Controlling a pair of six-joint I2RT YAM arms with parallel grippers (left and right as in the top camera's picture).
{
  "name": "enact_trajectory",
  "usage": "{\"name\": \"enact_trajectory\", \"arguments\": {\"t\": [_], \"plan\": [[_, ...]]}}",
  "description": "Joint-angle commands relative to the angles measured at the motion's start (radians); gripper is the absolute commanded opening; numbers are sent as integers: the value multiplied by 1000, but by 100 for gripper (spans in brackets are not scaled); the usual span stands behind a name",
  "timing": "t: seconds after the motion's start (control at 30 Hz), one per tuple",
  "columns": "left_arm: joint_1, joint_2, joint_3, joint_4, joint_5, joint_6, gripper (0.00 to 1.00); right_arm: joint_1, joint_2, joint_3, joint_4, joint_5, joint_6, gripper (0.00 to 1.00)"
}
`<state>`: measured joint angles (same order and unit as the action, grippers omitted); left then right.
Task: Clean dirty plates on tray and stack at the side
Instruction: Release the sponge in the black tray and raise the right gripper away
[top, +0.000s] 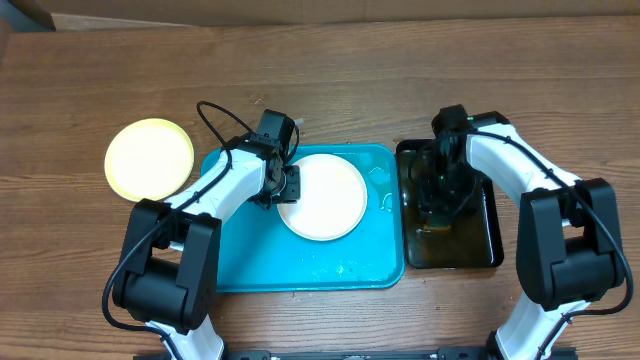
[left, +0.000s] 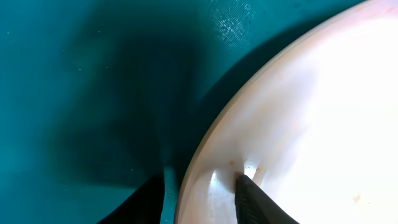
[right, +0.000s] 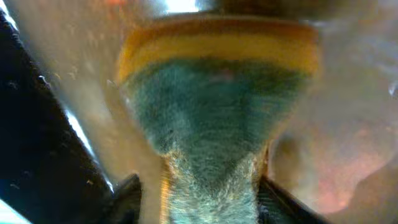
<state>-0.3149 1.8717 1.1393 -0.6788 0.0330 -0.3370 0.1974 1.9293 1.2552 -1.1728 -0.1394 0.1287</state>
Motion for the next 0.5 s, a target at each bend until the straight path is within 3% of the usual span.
{"name": "enact_trajectory", "arguments": {"t": [0.0,0.1,0.27,0.3,0.47], "plan": [[-7,22,-35,-1,1,-7,39,3,-5,-5,-27,8,5,35],[-7,22,-35,-1,1,-6,40,3,-5,-5,-92,9,34,20],[-7,22,-35,-1,1,-7,40,3,-5,-5,-210,10,76,21],[-7,22,-35,-1,1,-7,40,3,-5,-5,-227,15,82,24],[-7,22,-35,0,1,-6,42,3,-5,14,-245,59,82,61]]}}
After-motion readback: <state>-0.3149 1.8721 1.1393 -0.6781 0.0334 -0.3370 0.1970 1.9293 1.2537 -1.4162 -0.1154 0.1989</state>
